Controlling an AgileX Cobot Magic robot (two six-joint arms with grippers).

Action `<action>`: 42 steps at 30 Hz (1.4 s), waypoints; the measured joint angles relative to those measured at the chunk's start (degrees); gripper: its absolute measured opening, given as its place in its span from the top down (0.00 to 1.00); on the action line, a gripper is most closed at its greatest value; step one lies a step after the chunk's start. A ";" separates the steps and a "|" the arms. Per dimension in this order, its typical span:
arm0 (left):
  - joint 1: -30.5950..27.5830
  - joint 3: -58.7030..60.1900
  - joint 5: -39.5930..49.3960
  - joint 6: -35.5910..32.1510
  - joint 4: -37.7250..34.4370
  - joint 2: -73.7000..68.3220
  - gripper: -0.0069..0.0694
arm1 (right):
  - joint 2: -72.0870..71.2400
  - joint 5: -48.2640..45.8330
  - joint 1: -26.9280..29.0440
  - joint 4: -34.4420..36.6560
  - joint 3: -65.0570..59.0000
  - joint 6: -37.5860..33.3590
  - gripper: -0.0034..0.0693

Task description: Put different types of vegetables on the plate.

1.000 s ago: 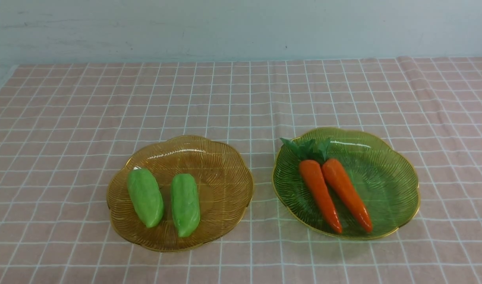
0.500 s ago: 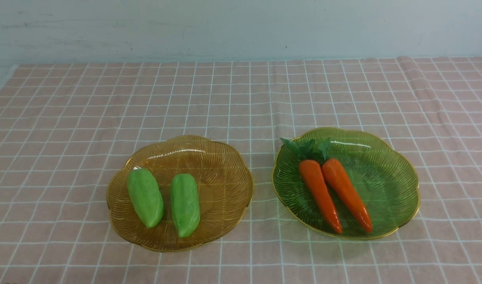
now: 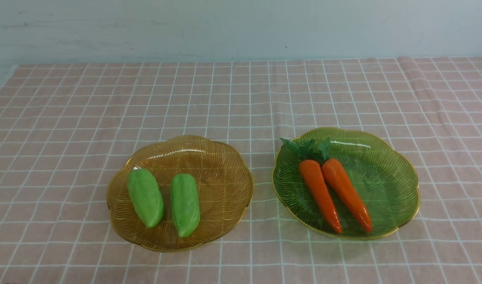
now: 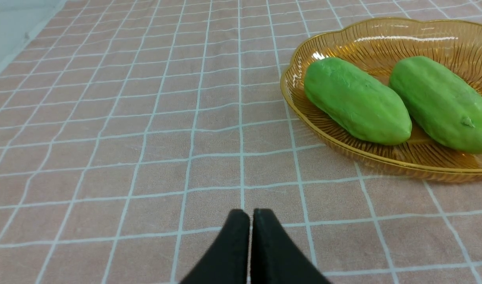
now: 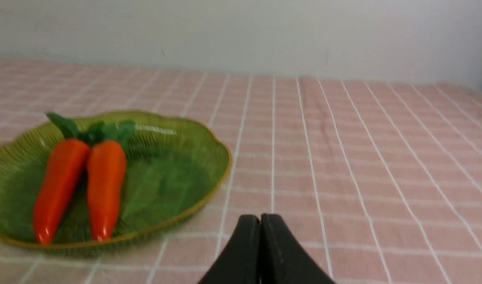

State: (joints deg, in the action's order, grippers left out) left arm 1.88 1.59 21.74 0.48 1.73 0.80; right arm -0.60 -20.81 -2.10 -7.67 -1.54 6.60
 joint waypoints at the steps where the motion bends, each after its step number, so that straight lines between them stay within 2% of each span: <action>1: 0.00 0.00 0.00 0.00 0.00 0.00 0.91 | 0.00 -0.95 0.21 0.00 -0.05 0.15 0.97; 42: 0.00 0.00 0.00 0.00 0.00 0.00 0.91 | 0.00 -1.29 0.57 0.84 -0.05 1.66 0.97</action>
State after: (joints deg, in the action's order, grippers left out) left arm 1.88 1.59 21.74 0.48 1.73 0.80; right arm -0.60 -22.10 -1.53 -6.83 -1.59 8.26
